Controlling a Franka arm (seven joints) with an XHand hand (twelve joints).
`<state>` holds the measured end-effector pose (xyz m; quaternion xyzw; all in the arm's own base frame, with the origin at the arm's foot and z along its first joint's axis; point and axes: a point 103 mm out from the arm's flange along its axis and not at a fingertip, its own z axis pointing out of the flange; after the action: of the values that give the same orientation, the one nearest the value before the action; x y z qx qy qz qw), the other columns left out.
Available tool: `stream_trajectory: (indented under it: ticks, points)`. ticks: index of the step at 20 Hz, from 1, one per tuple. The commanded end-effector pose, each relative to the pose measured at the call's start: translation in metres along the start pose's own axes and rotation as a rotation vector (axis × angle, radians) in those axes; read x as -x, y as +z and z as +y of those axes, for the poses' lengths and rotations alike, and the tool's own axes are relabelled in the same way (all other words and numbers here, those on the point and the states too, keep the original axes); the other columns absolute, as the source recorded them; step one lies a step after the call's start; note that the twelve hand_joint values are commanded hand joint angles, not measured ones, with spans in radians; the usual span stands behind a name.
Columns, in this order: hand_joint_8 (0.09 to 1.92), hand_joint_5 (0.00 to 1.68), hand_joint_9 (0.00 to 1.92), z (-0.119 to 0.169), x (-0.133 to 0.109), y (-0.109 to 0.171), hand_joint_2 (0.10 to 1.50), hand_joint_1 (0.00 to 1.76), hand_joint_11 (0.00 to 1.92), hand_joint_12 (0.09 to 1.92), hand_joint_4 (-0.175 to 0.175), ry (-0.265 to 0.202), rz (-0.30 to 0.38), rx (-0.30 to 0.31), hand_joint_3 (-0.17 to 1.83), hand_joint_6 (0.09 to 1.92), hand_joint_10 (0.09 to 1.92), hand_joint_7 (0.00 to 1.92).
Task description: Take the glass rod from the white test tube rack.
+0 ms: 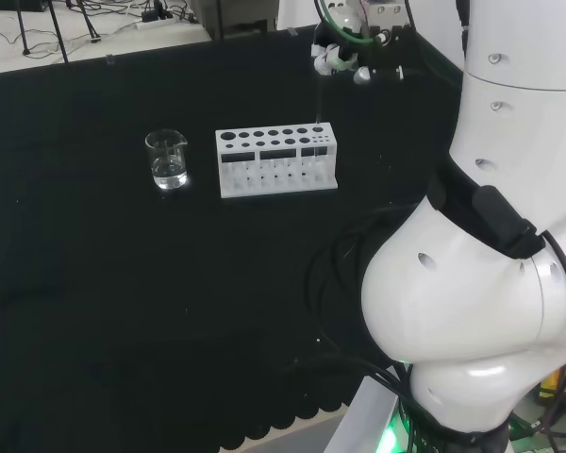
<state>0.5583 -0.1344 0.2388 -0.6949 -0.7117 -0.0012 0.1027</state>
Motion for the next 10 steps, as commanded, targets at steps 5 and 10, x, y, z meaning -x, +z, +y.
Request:
stream_trajectory:
  ticks: [5,10]
  points:
    - [1.49,0.89,1.68,-0.0021,-0.0102,-0.0076,0.88,1.18,1.8,0.81,-0.175,0.002,0.002,0.003,0.6,1.25,1.15,1.12]
    - [1.47,0.86,1.65,-0.0025,-0.0106,-0.0045,0.89,1.25,1.8,0.88,-0.175,0.002,0.005,-0.018,0.59,1.08,1.19,0.98]
